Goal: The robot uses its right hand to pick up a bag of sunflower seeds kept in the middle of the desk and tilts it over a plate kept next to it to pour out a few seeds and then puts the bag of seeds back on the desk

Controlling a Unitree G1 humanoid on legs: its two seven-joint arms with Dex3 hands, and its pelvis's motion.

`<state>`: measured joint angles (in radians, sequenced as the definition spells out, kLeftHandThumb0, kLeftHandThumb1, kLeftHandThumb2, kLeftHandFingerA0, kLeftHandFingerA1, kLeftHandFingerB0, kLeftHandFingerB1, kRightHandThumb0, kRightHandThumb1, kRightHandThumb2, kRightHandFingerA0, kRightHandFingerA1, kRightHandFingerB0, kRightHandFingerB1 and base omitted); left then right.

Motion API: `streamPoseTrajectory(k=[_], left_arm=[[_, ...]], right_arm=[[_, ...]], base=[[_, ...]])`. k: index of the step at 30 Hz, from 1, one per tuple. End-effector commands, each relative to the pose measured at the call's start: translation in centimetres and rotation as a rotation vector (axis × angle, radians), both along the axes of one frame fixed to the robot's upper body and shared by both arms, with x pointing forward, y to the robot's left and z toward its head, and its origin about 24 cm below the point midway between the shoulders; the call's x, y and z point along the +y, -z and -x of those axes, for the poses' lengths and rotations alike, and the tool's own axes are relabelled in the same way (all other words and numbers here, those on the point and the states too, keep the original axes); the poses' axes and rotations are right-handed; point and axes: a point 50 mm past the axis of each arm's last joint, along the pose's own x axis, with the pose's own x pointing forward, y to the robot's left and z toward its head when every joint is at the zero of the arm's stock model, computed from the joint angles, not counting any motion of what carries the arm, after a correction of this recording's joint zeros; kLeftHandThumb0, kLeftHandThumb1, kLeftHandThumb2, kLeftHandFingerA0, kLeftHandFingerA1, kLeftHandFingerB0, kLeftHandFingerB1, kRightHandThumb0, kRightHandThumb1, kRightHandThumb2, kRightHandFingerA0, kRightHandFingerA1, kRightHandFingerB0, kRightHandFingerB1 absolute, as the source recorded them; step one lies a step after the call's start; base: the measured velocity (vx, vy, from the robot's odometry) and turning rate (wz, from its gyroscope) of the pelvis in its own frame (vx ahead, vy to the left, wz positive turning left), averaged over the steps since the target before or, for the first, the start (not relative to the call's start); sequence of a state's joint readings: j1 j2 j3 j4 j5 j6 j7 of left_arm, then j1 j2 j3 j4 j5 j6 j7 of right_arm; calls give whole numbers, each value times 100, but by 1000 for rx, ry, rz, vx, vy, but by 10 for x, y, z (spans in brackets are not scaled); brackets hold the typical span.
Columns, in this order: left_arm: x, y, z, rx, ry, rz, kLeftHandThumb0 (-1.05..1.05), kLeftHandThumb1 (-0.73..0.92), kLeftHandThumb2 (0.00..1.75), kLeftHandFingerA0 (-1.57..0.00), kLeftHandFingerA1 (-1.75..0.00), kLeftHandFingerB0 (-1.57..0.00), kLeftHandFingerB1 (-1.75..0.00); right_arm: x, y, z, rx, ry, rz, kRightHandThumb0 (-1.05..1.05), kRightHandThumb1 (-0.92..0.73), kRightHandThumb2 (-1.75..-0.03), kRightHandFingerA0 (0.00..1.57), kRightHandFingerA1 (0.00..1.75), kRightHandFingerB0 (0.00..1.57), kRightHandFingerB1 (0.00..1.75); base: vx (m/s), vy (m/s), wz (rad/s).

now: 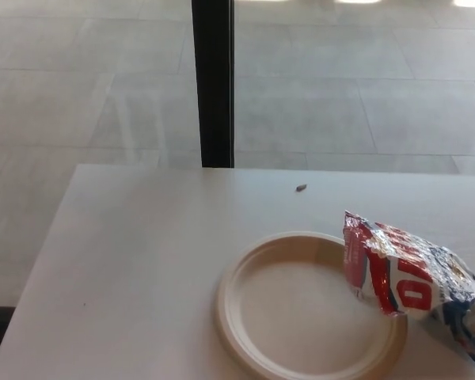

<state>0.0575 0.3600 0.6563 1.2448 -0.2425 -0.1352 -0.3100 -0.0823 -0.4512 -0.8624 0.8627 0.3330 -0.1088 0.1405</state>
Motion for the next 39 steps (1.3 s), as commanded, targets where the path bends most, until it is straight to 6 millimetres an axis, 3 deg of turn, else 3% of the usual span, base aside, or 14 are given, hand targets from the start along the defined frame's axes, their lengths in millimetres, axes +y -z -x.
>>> streamPoseTrajectory(k=[1,7,11,14,15,16,22,25,26,27,33,34,36,39], left_arm=[[9,-8,0,-51,-13,-26,-72,65,60,-43,-55,-35,-35],[9,-7,1,-33,-6,-38,-72,66,60,-44,-52,-35,-34],[9,-7,3,-27,-7,-40,-71,65,60,-45,-52,-39,-34],[9,-8,3,-34,9,-36,-71,66,61,-42,-52,-36,-33],[9,-8,3,-33,11,-38,-72,66,61,-42,-51,-37,-33],[9,-8,3,-34,14,-41,-72,66,61,-42,-51,-37,-33],[9,-8,2,-19,8,-51,-72,66,61,-45,-51,-39,-34],[8,-6,3,-25,-2,-39,-71,66,60,-45,-53,-39,-34],[8,-6,2,-24,-1,-41,-72,66,60,-45,-53,-39,-34],[8,-7,2,-26,6,-41,-73,66,61,-44,-53,-39,-33],[8,-7,-1,-16,26,-57,-74,67,61,-45,-51,-40,-33],[8,-7,-1,-23,13,-50,-74,66,60,-45,-51,-41,-33],[8,-7,-2,-30,12,-47,-74,65,60,-44,-52,-41,-34],[7,-7,-3,-25,23,-50,-74,67,61,-43,-49,-40,-33]], right_arm=[[13,-71,-51,-180,-187,232,-82,-50,-88,15,59,11,52],[61,-119,-100,-253,-506,426,-72,-51,-90,3,43,3,31],[92,-128,-116,-151,-694,557,-78,-52,-89,5,38,4,15],[114,-121,-125,-83,-884,581,-66,-68,-62,7,30,3,18],[118,-118,-126,-42,-914,633,-83,-56,-94,5,42,5,16],[124,-113,-128,19,-962,710,-83,-56,-94,5,42,5,16],[135,-91,-132,181,-1115,695,-92,-57,-94,9,27,8,5],[137,-78,-131,261,-1148,689,-85,-53,-95,11,48,0,12],[137,-75,-132,278,-1161,687,-91,-55,-76,8,42,2,14],[137,-72,-131,288,-1177,671,-84,-51,-95,9,43,0,13],[134,-63,-132,367,-1217,654,-87,-63,-60,5,39,0,20],[133,-62,-133,377,-1218,650,-81,-48,-93,6,38,0,16],[133,-61,-135,396,-1215,658,-81,-48,-93,7,40,0,17],[135,-60,-139,408,-1240,694,-86,-63,-60,5,40,0,20]], base=[[0,0,0],[0,0,0],[0,0,0],[0,0,0],[0,0,0],[0,0,0],[0,0,0],[0,0,0],[0,0,0],[0,0,0],[0,0,0],[0,0,0],[0,0,0],[0,0,0]])
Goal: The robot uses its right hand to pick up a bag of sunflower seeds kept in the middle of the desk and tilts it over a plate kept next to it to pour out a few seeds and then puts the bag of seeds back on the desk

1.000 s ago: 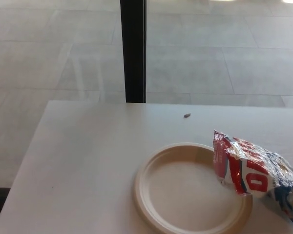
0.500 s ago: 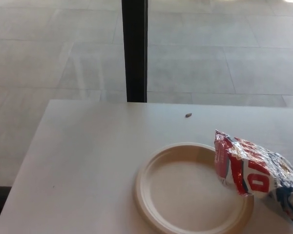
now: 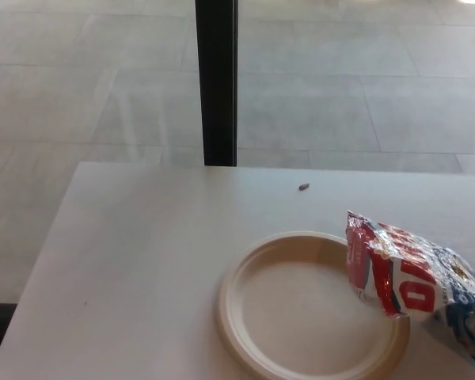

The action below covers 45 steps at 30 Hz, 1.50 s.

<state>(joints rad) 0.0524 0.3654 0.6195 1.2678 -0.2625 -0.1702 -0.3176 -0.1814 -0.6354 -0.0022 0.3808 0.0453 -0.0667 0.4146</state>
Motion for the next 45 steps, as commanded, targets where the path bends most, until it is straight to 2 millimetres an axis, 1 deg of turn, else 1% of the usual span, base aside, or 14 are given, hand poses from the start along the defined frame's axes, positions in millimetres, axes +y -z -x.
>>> streamPoseTrajectory(k=[1,2,3,4,11,13,25,33,34,38,39,41,42,45], left_arm=[[9,-7,-2,-17,-3,-41,-73,67,61,-43,-49,-39,-34],[9,-8,-3,-20,-1,-40,-75,66,61,-42,-50,-38,-34],[8,-8,-5,-25,6,-40,-74,67,61,-41,-51,-37,-34],[8,-8,-6,-30,5,-38,-72,67,61,-40,-51,-37,-35],[9,-9,-6,-25,10,-45,-73,67,61,-42,-51,-39,-36],[9,-9,-7,-34,2,-39,-71,67,60,-41,-52,-37,-36],[10,-9,-6,-22,26,-54,-75,69,61,-43,-52,-36,-35],[9,-9,-8,-21,22,-49,-74,70,61,-44,-51,-38,-36],[9,-9,-8,-23,19,-46,-75,69,61,-45,-52,-39,-37],[9,-9,-8,-26,24,-48,-75,71,62,-45,-52,-38,-36],[9,-9,-8,-27,25,-50,-75,72,62,-45,-52,-37,-35],[9,-9,-8,-24,30,-56,-75,73,62,-45,-51,-38,-36],[9,-9,-8,-25,28,-56,-76,73,62,-45,-51,-39,-36],[8,-9,-7,-34,19,-48,-77,74,62,-44,-52,-39,-36]], right_arm=[[-2,-3,-6,27,-37,84,-87,-63,-60,4,39,0,21],[-1,-3,-7,23,-41,87,-87,-62,-59,4,39,0,21],[1,-4,-9,12,-44,86,-88,-47,-78,5,36,0,18],[4,-3,-10,17,-57,90,-83,-48,-93,8,34,0,17],[13,3,-11,43,-103,121,-82,-46,-91,0,13,0,19],[14,7,-11,67,-114,139,-98,-56,-92,0,1,0,0],[15,19,-15,170,-135,280,-92,-54,-91,0,0,0,0],[43,14,-21,117,-264,350,-84,-49,-86,0,2,0,4],[46,14,-22,112,-265,350,-75,-43,-85,0,15,0,13],[59,14,-25,71,-249,353,-69,-41,-83,0,34,0,17],[63,14,-25,27,-236,343,-74,-46,-56,4,46,0,16],[65,15,-26,-6,-227,339,-73,-49,-56,3,50,0,12],[68,15,-26,-30,-207,342,-77,-42,-83,6,59,0,15],[72,15,-28,-82,-162,337,-84,-48,-85,14,65,0,9]], base=[[0,0,0],[0,0,0],[0,0,0],[0,0,0],[0,0,0],[0,0,0],[0,0,0],[0,0,0],[0,0,0],[0,0,0],[0,0,0],[0,0,0],[0,0,0],[0,0,0]])
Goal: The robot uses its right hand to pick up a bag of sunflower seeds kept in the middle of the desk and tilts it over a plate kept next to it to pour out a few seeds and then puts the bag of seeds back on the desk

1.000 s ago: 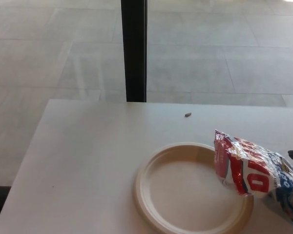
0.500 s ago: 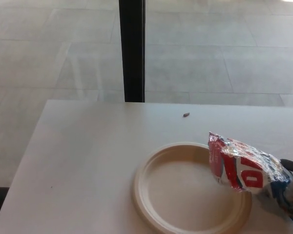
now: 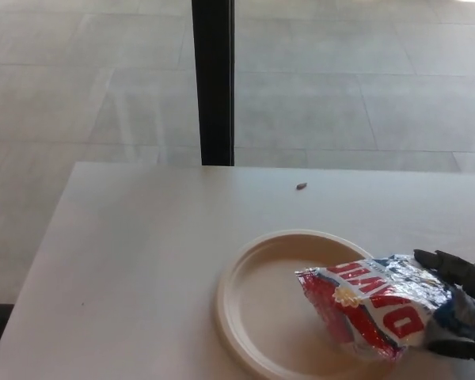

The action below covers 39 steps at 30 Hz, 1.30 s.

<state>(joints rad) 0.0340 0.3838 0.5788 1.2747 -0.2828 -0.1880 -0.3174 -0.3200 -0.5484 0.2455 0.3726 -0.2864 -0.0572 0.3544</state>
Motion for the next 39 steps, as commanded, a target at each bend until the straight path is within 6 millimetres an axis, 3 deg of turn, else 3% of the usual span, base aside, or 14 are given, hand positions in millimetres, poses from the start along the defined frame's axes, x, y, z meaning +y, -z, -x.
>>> streamPoseTrajectory(k=[1,5,6,7,8,12,14,15,16,23,24,30,38,39], left_arm=[[5,-4,2,-22,-14,-23,-77,58,99,-42,-61,-32,-49],[5,-4,2,-21,-11,-38,-77,77,63,-45,-51,-42,-36],[5,-5,3,-22,-10,-39,-77,59,99,-40,-60,-34,-50],[5,-5,3,-22,-2,-43,-79,77,64,-43,-52,-40,-36],[5,-5,2,-23,3,-42,-78,77,64,-44,-52,-41,-36],[4,-4,0,-41,-22,-18,-77,76,63,-44,-52,-41,-36],[4,-4,0,-44,-20,-19,-74,76,63,-43,-52,-41,-37],[4,-4,1,-40,-14,-18,-76,61,100,-41,-60,-34,-50],[4,-4,1,-39,-15,-18,-74,76,63,-44,-51,-40,-37],[3,-3,1,-44,-25,-10,-73,60,100,-40,-60,-34,-51],[2,-2,1,-37,-22,-12,-74,76,63,-45,-51,-41,-37],[2,-2,4,-34,-17,-13,-74,77,63,-44,-50,-39,-37],[2,-2,5,-24,2,-30,-75,77,63,-43,-51,-39,-36],[2,-2,5,-25,2,-30,-75,77,63,-42,-51,-39,-37]], right_arm=[[5,0,-1,-132,67,26,-79,-57,-57,15,73,0,22],[10,2,0,-265,109,83,-62,-58,-58,51,69,6,28],[10,3,1,-287,107,115,-58,-58,-58,63,70,7,30],[11,4,2,-303,106,134,-33,-45,-97,76,83,0,51],[9,6,3,-315,107,143,-36,-57,-58,93,104,16,33],[5,11,3,-302,113,210,-35,-59,-58,94,111,16,33],[-1,14,7,-315,77,261,-22,-77,-66,80,163,44,37],[-3,15,8,-323,65,271,-18,-79,-67,87,170,55,43],[-4,15,9,-331,56,277,-21,-79,-76,82,172,64,50],[-16,14,12,-356,20,296,-17,-60,-115,92,152,99,104],[-20,16,13,-348,39,280,-18,-59,-115,94,151,98,111],[-25,21,14,-344,58,266,-22,-65,-97,87,170,77,143],[-27,16,13,-421,102,218,-17,-60,-108,88,175,77,145],[-27,14,12,-440,104,210,-27,-54,-113,117,138,94,121]], base=[[0,0,0],[0,0,0],[0,0,0],[0,0,0],[0,0,0],[0,0,0],[0,0,0],[0,0,0],[0,0,0],[0,0,0],[0,0,0],[0,0,0],[0,0,0],[0,0,0]])
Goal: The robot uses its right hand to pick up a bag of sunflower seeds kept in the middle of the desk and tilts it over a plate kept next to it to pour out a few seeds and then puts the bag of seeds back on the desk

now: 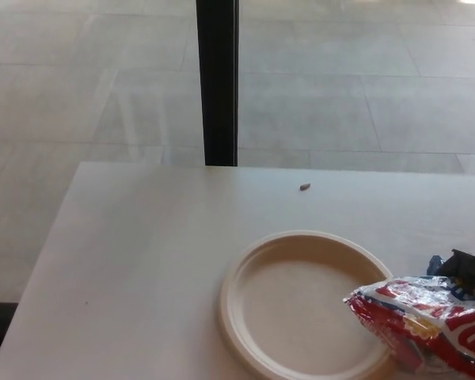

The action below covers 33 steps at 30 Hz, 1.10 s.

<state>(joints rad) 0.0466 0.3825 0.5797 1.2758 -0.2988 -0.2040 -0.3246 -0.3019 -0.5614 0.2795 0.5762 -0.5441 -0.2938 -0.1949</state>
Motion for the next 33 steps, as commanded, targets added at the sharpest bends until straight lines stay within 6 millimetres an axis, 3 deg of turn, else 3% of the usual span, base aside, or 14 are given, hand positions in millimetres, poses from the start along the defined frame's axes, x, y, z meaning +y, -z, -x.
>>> streamPoseTrajectory(k=[1,12,15,16,19,21,26,27,28,29,30,31,32,33], left_arm=[[1,-2,1,-18,6,-23,-76,76,63,-42,-50,-39,-37],[2,-1,5,5,14,-24,-76,76,63,-43,-49,-40,-37],[2,-2,5,-5,9,-25,-78,75,63,-42,-51,-40,-37],[2,-2,5,-4,12,-27,-78,75,63,-42,-52,-40,-37],[3,-3,4,-2,5,-33,-77,75,63,-43,-51,-41,-37],[3,-3,5,-3,7,-34,-76,76,63,-43,-52,-41,-37],[4,-3,5,-11,-7,-31,-77,75,63,-44,-53,-42,-38],[4,-3,5,-10,-8,-27,-77,75,62,-44,-52,-42,-37],[4,-3,6,-9,-16,-23,-78,73,62,-44,-52,-43,-38],[5,-3,6,-9,-20,-21,-78,73,63,-44,-52,-42,-38],[5,-3,6,-10,-20,-21,-77,74,63,-45,-52,-42,-38],[5,-3,7,-11,-23,-19,-77,73,62,-43,-52,-42,-38],[5,-3,8,-6,-18,-22,-78,59,99,-40,-60,-36,-51],[6,-4,9,-3,-16,-25,-77,74,62,-43,-53,-43,-38]], right_arm=[[-6,0,2,-32,36,-27,-20,-55,-110,90,175,78,153],[-1,-11,-12,65,96,-53,-20,-58,-97,83,175,75,147],[5,-17,-19,56,100,-71,-13,-53,-99,97,170,72,139],[6,-19,-20,57,107,-76,-18,-58,-89,84,175,76,149],[12,-29,-29,41,131,-45,-18,-56,-86,84,175,73,148],[13,-32,-32,59,157,-46,-15,-57,-87,98,172,67,142],[18,-42,-39,40,160,-35,-22,-56,-91,86,175,75,142],[19,-46,-42,43,167,-17,-26,-60,-84,87,175,78,79],[21,-48,-43,44,172,-6,-26,-61,-87,86,175,76,92],[22,-51,-45,46,179,1,-27,-65,-83,85,174,76,79],[23,-53,-46,42,180,8,-25,-59,-86,107,171,78,116],[24,-55,-46,30,176,12,-24,-61,-88,86,175,69,152],[25,-57,-47,23,178,-3,-24,-62,-88,87,175,74,126],[26,-58,-48,11,176,-7,-24,-60,-90,87,175,76,130]], base=[[0,0,0],[0,0,0],[0,0,0],[0,0,0],[0,0,0],[0,0,0],[0,0,0],[0,0,0],[0,0,0],[0,0,0],[0,0,0],[0,0,0],[0,0,0],[0,0,0]])
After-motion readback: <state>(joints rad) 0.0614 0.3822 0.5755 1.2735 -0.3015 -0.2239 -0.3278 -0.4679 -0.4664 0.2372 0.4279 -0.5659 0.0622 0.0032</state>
